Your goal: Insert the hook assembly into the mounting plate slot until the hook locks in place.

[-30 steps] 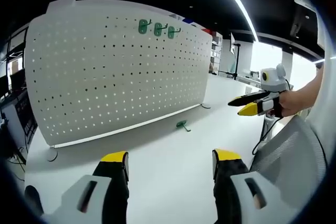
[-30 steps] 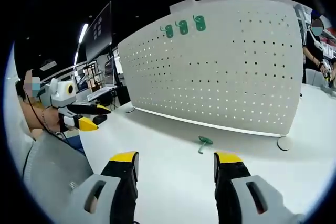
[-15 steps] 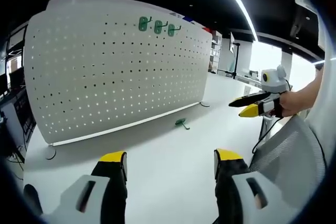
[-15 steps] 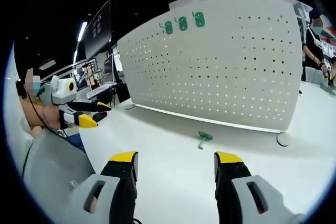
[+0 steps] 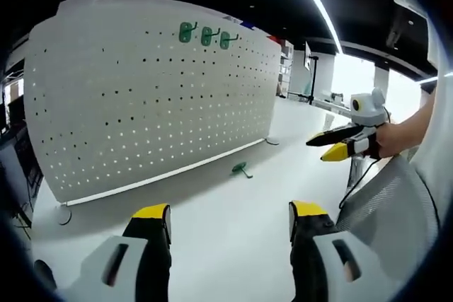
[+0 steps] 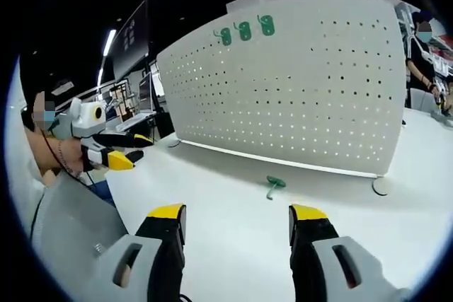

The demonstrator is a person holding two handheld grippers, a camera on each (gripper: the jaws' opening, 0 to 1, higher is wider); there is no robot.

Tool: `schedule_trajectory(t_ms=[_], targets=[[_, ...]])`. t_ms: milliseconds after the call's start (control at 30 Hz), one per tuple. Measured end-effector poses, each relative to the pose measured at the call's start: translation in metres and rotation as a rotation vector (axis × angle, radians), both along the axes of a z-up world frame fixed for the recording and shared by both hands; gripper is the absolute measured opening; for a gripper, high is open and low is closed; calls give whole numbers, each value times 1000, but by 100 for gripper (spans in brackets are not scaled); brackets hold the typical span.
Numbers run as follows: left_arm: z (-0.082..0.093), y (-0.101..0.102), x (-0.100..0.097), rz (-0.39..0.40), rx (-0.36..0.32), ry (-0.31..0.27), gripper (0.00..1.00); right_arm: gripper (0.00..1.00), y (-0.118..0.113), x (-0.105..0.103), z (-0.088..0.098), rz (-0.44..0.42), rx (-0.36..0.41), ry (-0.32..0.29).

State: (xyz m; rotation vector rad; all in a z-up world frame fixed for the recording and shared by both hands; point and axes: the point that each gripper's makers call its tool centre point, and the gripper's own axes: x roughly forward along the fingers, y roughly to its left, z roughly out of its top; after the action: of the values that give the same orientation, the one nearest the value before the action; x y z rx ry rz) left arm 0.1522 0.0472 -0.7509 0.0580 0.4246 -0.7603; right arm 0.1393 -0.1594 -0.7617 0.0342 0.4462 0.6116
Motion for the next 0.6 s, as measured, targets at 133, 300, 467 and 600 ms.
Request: schedule_trajectory(t_ms=[133, 300, 467, 600], targets=[[2, -10, 5, -44, 23, -9, 70, 56, 0, -1, 1, -1, -4, -1], [2, -20, 13, -100, 54, -5, 70, 56, 0, -1, 0, 1, -10, -2], [0, -26, 22, -136, 83, 5, 70, 56, 0, -1, 1, -3, -12, -1], [-2, -30, 26, -166, 106, 15, 69, 56, -1, 0, 0, -6, -14, 0]])
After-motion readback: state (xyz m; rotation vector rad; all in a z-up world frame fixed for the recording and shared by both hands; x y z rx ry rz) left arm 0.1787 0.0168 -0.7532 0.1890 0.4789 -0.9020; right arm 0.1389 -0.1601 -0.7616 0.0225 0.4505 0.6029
